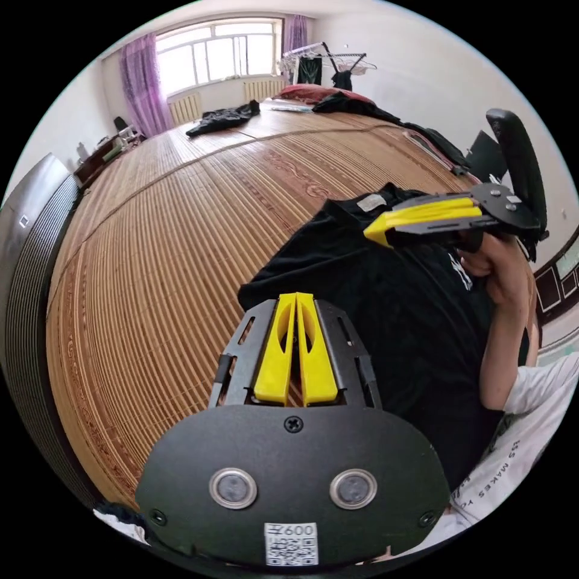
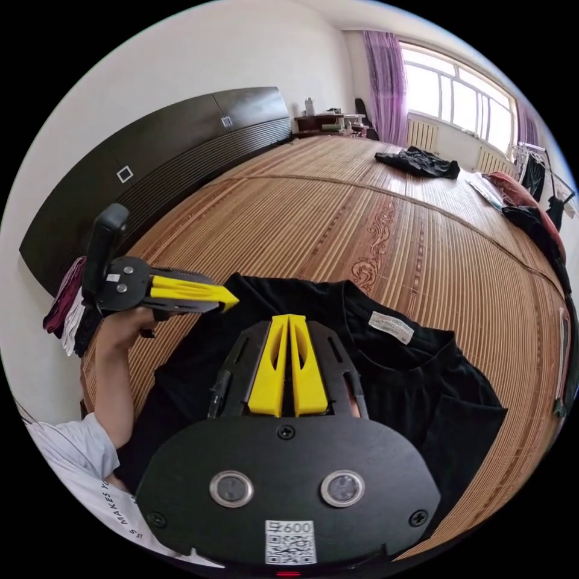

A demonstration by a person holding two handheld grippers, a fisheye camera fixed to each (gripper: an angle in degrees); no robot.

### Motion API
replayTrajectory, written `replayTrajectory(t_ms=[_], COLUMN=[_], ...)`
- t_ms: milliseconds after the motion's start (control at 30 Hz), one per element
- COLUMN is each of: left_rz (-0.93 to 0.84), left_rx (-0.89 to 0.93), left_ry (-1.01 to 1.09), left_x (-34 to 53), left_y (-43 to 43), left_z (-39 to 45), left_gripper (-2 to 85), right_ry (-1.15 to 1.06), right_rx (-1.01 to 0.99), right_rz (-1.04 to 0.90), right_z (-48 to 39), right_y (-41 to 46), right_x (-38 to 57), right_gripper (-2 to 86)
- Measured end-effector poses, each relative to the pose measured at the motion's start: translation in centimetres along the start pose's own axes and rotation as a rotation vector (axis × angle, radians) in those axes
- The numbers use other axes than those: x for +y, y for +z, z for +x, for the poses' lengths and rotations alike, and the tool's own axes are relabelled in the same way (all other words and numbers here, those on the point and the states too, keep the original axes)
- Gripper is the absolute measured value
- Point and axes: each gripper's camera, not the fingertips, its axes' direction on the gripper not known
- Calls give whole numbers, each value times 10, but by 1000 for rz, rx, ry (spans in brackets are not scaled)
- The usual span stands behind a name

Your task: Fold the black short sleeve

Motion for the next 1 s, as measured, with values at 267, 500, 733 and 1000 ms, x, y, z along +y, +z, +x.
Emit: replayTrajectory(t_ms=[267, 500, 733, 1000], left_rz=[-197, -104, 572, 500], left_rx=[-237, -756, -806, -593], left_ry=[80, 256, 71, 193], left_x=[70, 169, 364, 572], left_y=[106, 163, 14, 10], left_z=[22, 92, 246, 342], left_gripper=[2, 1, 3, 5], right_ry=[-167, -63, -246, 128], right_rx=[-13, -266, -180, -179], right_rz=[192, 574, 659, 229], right_z=[-99, -156, -188, -25], right_y=[-184, -462, -626, -670], right_x=[83, 200, 474, 701], right_gripper=[-9, -8, 1, 100])
